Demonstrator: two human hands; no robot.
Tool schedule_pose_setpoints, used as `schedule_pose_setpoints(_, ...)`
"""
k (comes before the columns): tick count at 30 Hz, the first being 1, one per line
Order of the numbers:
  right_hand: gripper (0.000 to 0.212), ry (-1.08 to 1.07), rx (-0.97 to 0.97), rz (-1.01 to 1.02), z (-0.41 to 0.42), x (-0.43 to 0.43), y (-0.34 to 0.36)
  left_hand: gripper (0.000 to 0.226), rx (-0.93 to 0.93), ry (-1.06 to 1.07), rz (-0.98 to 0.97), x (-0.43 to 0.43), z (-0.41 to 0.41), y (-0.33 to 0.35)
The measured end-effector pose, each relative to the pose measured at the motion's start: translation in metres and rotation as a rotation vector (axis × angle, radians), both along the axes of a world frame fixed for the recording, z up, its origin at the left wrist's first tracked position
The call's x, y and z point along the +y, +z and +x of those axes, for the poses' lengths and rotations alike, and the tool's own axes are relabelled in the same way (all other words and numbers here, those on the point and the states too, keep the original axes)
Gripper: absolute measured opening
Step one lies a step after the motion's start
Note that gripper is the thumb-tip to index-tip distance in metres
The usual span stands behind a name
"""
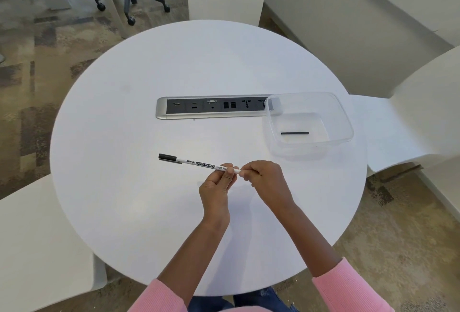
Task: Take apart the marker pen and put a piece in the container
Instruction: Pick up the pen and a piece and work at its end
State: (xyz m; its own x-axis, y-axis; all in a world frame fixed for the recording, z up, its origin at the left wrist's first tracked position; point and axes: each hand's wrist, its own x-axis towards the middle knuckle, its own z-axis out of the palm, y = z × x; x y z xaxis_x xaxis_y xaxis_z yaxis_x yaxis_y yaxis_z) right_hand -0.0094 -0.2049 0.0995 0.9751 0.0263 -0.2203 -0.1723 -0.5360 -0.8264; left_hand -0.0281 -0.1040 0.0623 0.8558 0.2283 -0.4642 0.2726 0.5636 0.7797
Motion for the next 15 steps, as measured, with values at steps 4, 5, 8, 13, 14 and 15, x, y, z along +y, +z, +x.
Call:
schedule_pose_setpoints(4,0.012,-0.004,0.221,0.109,0.008,-0.007,0.001,0.011,0.004,-0.035,0.092,0.001,-0.002,-0.005)
schedule_pose_setpoints(5,0.011,-0.005,0.277,0.149,0.010,-0.008,0.001,0.009,0.001,-0.043,0.105,0.001,-0.002,-0.005)
schedule_pose_setpoints(8,0.010,0.006,0.481,0.295,0.015,-0.014,0.000,0.011,-0.014,-0.076,0.138,0.003,-0.004,-0.007)
schedule_pose_setpoints(13,0.017,0.026,0.714,0.512,0.017,-0.025,-0.001,0.015,-0.033,-0.112,0.166,0.004,-0.004,-0.006)
schedule_pose_setpoints(14,0.018,0.026,0.680,0.520,0.015,-0.024,-0.002,0.015,-0.032,-0.103,0.164,0.005,-0.003,-0.005)
schedule_pose_setpoints(15,0.021,0.023,0.627,0.524,0.013,-0.023,-0.003,0.015,-0.030,-0.093,0.147,0.005,-0.001,-0.004)
